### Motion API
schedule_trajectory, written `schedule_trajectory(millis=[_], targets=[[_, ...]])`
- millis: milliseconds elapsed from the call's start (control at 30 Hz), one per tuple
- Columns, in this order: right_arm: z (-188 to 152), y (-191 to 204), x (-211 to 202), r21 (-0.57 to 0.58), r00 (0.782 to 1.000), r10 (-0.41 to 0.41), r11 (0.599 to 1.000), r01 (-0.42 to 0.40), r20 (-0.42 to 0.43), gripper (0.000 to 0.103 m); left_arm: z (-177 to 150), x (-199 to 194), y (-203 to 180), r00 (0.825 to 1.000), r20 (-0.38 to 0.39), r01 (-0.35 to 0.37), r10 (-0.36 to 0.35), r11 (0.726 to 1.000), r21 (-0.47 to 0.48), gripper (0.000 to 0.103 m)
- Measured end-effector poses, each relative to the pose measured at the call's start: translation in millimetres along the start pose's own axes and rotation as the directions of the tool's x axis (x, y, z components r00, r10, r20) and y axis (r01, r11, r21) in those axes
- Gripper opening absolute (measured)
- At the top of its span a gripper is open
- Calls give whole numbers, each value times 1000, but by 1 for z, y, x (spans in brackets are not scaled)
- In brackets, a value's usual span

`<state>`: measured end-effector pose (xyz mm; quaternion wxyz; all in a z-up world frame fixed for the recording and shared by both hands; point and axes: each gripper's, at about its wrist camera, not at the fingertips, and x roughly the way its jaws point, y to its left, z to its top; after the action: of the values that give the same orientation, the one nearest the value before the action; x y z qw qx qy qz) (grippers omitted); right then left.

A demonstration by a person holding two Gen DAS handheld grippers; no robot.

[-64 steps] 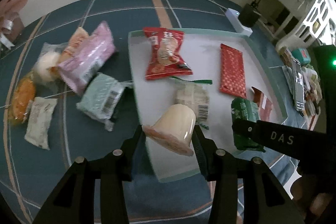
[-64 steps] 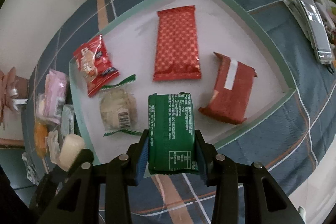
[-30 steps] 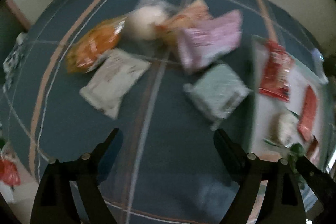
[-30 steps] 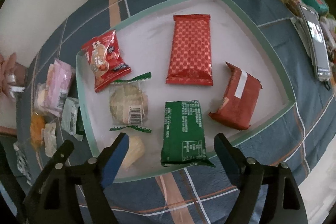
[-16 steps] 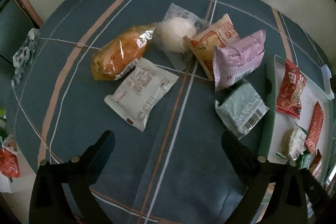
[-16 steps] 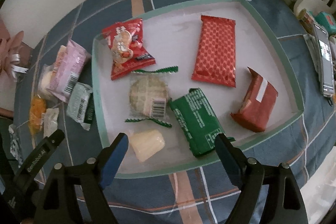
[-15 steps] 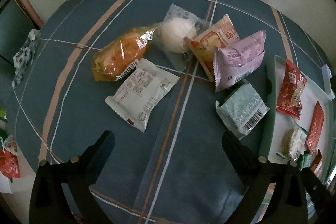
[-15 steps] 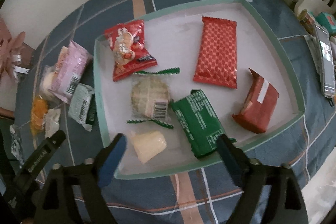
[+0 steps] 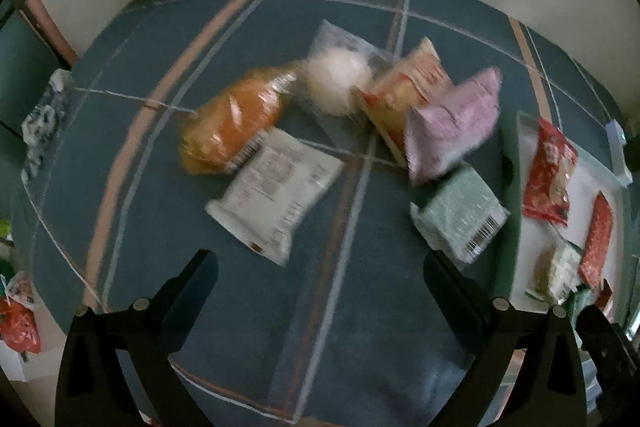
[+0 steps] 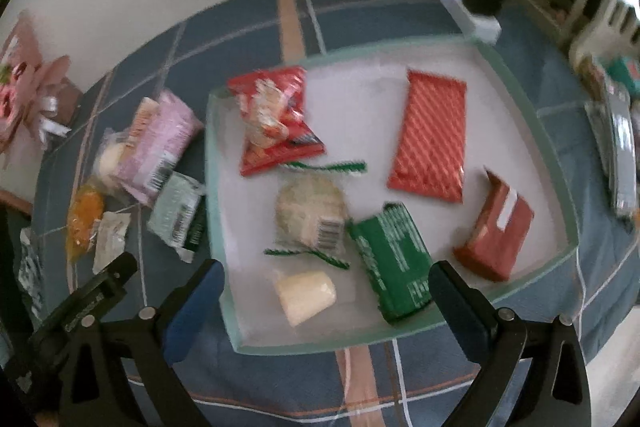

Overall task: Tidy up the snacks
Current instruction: 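Withdraw both grippers from the tray back to the snack pile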

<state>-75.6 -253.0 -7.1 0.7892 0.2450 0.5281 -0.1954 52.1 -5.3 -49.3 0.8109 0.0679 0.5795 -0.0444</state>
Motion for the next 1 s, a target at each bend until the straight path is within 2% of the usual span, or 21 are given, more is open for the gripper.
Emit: schedule_trajectory(millis=[133,267,400,500,667,733,800,1000], targets=[[0,20,-4,-48,999,36,998,-34,28,103,8,-2,23,997,25,-77,78,997,-31,102],[0,40,-4,-69,996,82,994,-79,32,103,15,2,51,997,4,-81,82,990,-120,102],[-4,61,1,-87,991,134,987,-133,13,103,20,8,85,994,-9,-108,109,963,-246,102],[-8,75,7,-94,988,152,984,-151,3,103,22,12,103,995,-22,-96,94,949,-302,102],[-10,92,16,-98,983,183,978,-183,-13,103,20,15,105,996,-33,-92,86,950,-297,102],[-8,97,19,-95,983,186,978,-186,-8,98,21,17,101,997,-36,-76,69,957,-281,102],[-5,99,24,-84,983,183,980,-183,-12,89,23,17,95,998,-31,-54,48,962,-267,102],[4,100,43,-26,979,198,980,-199,-45,78,32,20,78,1000,-1,2,-3,976,-220,102]])
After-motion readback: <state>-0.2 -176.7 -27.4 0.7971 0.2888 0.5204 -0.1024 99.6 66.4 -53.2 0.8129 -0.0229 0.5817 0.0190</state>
